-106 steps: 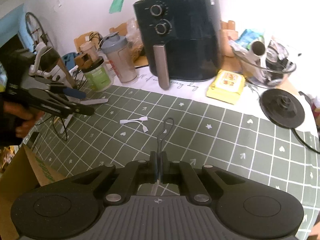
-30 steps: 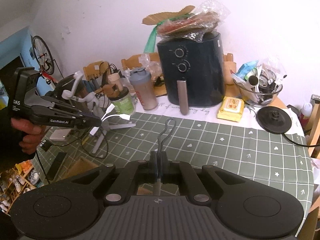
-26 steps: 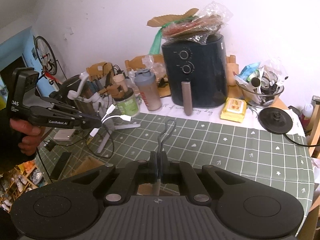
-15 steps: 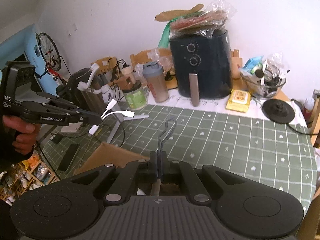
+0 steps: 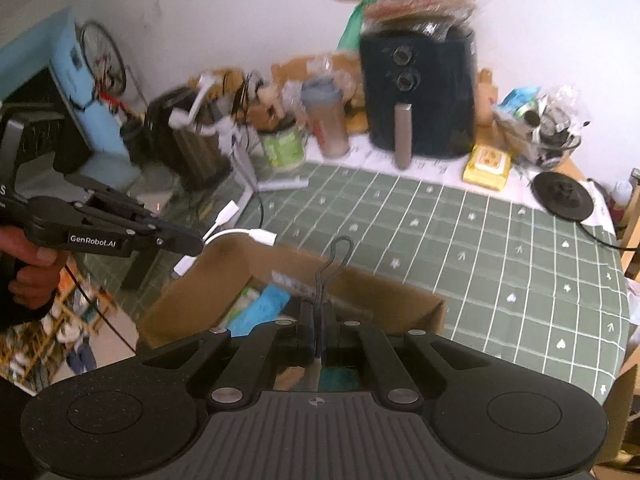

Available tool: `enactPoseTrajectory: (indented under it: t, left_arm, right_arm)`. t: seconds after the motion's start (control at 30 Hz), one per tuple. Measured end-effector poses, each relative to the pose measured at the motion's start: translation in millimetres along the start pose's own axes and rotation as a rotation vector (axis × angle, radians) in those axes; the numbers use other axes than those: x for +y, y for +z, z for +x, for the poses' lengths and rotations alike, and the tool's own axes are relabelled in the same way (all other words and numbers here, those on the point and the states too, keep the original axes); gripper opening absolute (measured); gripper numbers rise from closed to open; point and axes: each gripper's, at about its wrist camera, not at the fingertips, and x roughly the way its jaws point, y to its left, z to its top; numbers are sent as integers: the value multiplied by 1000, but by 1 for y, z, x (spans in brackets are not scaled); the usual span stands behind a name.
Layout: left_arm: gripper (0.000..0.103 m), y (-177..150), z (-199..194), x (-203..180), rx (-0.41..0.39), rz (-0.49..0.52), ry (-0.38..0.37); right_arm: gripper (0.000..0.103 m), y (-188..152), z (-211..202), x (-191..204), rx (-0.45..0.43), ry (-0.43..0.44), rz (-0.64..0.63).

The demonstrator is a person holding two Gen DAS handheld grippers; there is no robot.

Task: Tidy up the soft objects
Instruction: 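Carry the white adapter cable with both grippers over the box and lower it, then open both grippers to release the cable into the box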

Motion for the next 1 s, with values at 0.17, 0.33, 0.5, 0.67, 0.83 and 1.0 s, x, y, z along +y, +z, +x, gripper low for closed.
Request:
enactPoseTrajectory:
  t: [0.17, 0.33, 0.5, 0.67, 0.83, 1.0]
  left_arm:
    - [45, -16, 22, 4, 94, -30, 49]
    - [62, -26, 17, 5, 87, -40, 61]
    - [64, -26, 6, 1, 58, -48, 92]
    - [74, -25, -2, -2, 18, -67, 143]
    - [83, -26, -12, -1, 3, -78, 166]
    - [103, -28, -17, -5, -4, -75, 229]
  right_arm:
    - [62, -10, 29, 10, 156, -68, -27]
    - [94, -18, 31, 21, 163, -101, -39]
    - [100, -17, 28, 24, 144, -123, -11]
    - [103, -17, 28, 28, 131, -160, -17]
    - [103, -22, 26, 34, 112, -237, -3]
    - [103, -26, 18, 50, 42, -332, -45]
